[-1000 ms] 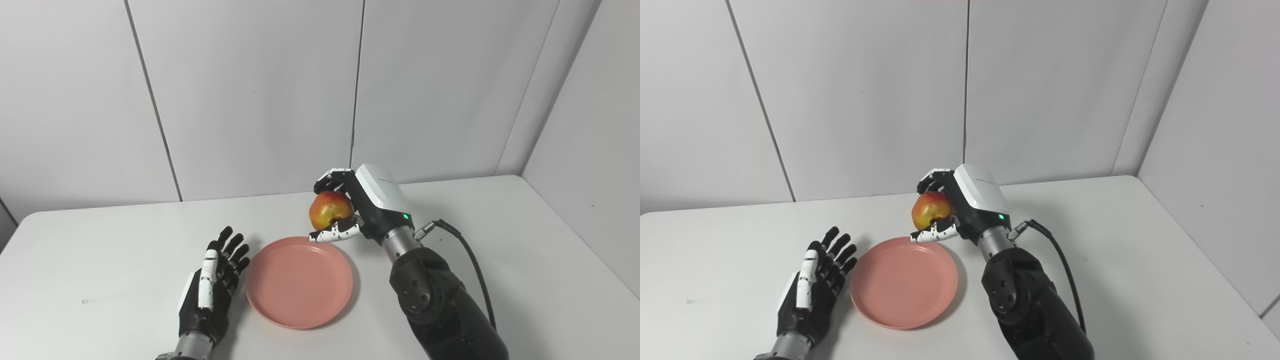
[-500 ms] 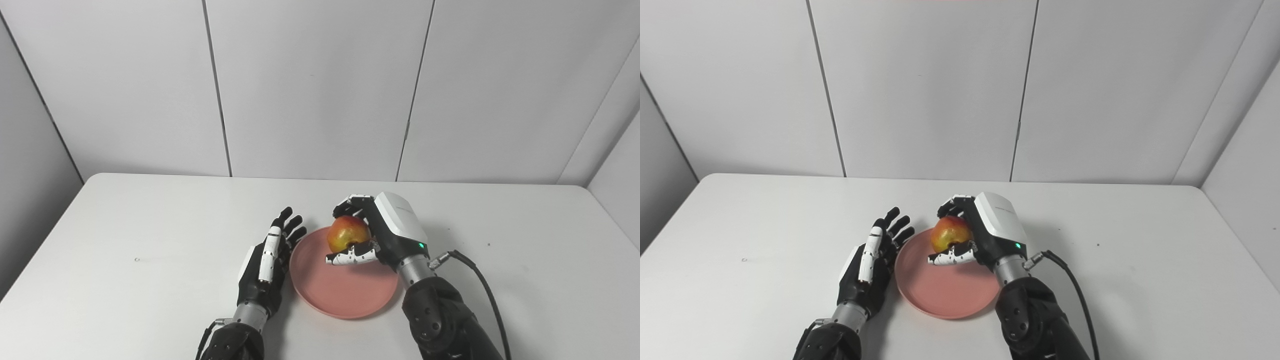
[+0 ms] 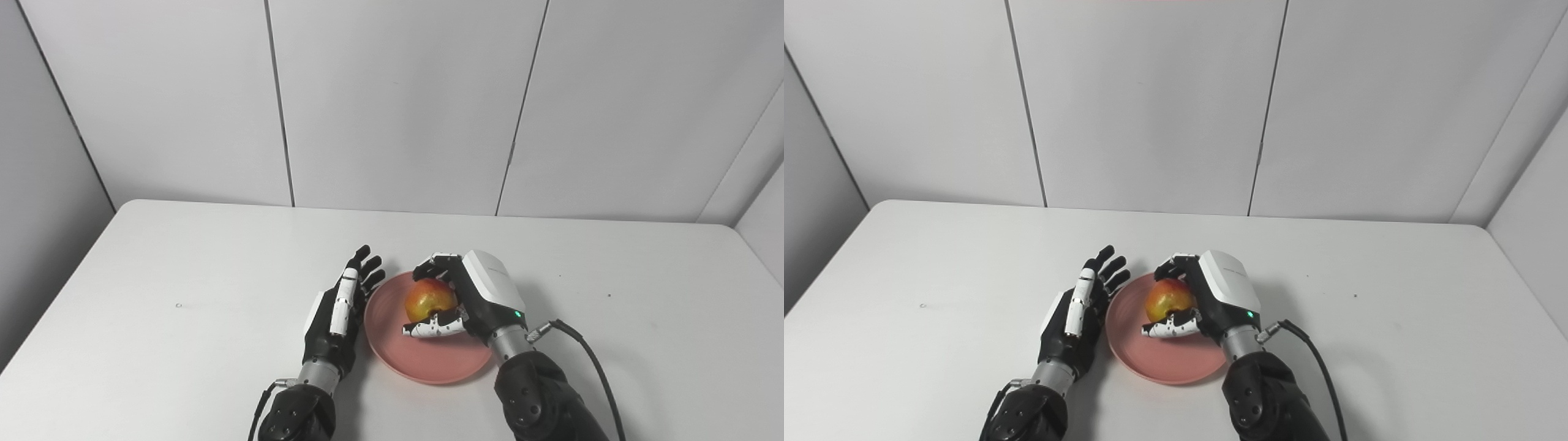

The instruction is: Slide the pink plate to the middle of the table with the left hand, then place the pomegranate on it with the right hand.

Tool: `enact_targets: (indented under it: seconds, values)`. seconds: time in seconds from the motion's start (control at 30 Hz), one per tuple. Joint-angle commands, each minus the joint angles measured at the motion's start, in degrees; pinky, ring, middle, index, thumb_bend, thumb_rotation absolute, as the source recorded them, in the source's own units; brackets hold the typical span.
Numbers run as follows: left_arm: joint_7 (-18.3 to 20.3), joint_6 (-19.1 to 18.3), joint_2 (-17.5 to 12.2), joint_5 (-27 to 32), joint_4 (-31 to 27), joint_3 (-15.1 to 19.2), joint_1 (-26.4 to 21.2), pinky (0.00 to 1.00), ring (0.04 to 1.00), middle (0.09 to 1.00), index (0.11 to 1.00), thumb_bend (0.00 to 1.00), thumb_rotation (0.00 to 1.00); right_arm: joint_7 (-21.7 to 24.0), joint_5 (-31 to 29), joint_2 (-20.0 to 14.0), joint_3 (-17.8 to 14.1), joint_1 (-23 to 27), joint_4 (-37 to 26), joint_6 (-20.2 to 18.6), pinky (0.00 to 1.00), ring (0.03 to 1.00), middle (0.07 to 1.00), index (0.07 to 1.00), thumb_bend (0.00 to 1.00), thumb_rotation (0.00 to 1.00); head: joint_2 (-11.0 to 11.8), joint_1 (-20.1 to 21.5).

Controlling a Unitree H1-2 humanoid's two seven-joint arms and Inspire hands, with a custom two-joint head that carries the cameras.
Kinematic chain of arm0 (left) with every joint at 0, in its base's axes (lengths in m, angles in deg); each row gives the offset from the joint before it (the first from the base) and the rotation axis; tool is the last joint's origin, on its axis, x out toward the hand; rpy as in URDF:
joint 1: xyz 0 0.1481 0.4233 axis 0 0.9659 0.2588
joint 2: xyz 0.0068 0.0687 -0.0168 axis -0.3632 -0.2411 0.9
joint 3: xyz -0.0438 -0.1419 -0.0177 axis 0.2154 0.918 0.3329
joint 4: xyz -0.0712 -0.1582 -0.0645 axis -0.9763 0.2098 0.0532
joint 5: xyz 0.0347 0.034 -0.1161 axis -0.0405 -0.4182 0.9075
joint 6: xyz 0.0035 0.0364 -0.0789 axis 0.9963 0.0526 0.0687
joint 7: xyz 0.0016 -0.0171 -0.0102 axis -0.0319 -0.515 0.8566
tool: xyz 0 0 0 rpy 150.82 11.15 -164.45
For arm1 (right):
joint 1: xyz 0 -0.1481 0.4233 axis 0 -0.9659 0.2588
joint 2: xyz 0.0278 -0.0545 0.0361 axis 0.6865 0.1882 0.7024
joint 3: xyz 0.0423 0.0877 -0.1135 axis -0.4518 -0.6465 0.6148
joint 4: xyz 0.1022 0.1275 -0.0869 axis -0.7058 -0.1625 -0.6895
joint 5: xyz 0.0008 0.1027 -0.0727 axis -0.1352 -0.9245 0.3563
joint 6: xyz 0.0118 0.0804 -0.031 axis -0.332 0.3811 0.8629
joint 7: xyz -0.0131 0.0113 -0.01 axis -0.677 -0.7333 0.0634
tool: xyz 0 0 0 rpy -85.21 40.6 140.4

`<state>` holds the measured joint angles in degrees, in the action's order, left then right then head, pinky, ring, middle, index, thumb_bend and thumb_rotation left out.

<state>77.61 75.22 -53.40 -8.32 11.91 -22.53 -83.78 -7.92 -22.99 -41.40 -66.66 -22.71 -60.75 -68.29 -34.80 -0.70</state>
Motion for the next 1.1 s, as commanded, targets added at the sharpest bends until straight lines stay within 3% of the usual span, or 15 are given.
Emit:
enact_targets:
  seconds: [0.0, 0.33, 0.6, 0.77, 0.83, 0.87, 0.9, 0.93, 1.07]
  values:
    - [-0.49, -0.09, 0.43, -0.76, -0.06, -0.25, -0.48, 0.91, 0.919, 0.932, 0.923, 0.44, 1.00, -1.94, -0.34, 0.41, -0.32, 1.53, -0.04, 3.17, 0.35, 0.379, 0.498, 0.545, 0.51, 0.00, -0.07, -0.11]
    - [-0.55, -0.36, 0.77, -0.81, -0.46, -0.02, -0.54, 0.91, 0.922, 0.931, 0.924, 0.44, 1.00, -3.95, 0.27, 0.08, 1.02, 0.80, 2.70, 4.77, 0.28, 0.355, 0.478, 0.564, 0.51, 0.00, -0.73, 0.10]
    - [-0.52, -0.45, 0.73, -0.88, -0.56, -0.06, -0.46, 0.91, 0.919, 0.930, 0.925, 0.44, 1.00, -4.41, 0.76, -0.25, 1.49, 0.33, 2.47, 4.83, 0.30, 0.362, 0.480, 0.564, 0.51, 0.00, -0.75, 0.46]
    - [-0.26, -0.47, 0.66, -0.67, -0.54, -0.07, -0.50, 0.92, 0.922, 0.934, 0.928, 0.43, 1.00, -3.27, 2.46, -0.85, 2.06, 0.34, 1.15, 3.56, 0.39, 0.400, 0.498, 0.546, 0.51, 0.00, -0.76, 0.57]
    - [-0.31, -0.52, 0.65, -0.72, -0.51, -0.06, -0.52, 0.91, 0.921, 0.932, 0.926, 0.44, 1.00, -2.62, 3.32, -1.17, 2.38, 0.41, 0.68, 3.28, 0.45, 0.525, 0.485, 0.511, 0.53, 0.00, -0.76, 0.57]
    - [-0.37, -0.59, 0.63, -0.77, -0.47, -0.05, -0.56, 0.91, 0.921, 0.932, 0.926, 0.44, 1.00, -1.87, 3.57, -1.30, 2.46, 0.41, 0.06, 2.80, 0.45, 0.530, 0.485, 0.509, 0.53, 0.00, -0.76, 0.57]
    - [-0.37, -0.54, 0.59, -0.82, -0.37, -0.04, -0.60, 0.92, 0.924, 0.934, 0.926, 0.44, 1.00, -1.12, 3.75, -1.38, 2.51, 0.40, -0.56, 2.28, 0.49, 0.580, 0.594, 0.612, 0.69, 0.09, -0.76, 0.57]
    - [-0.37, -0.57, 0.56, -0.85, -0.32, -0.04, -0.64, 0.92, 0.925, 0.935, 0.926, 0.44, 1.00, -0.44, 3.90, -1.40, 2.48, 0.40, -1.10, 1.83, 0.52, 0.605, 0.638, 0.654, 0.74, 0.13, -0.77, 0.91]
    - [-0.46, -0.93, 0.42, -1.24, -0.51, -0.16, -0.60, 0.92, 0.927, 0.933, 0.925, 0.45, 1.00, 1.70, 4.41, -1.22, 2.07, 0.23, -2.75, 0.79, 0.57, 0.676, 0.738, 0.743, 0.84, 0.21, -0.74, 1.03]
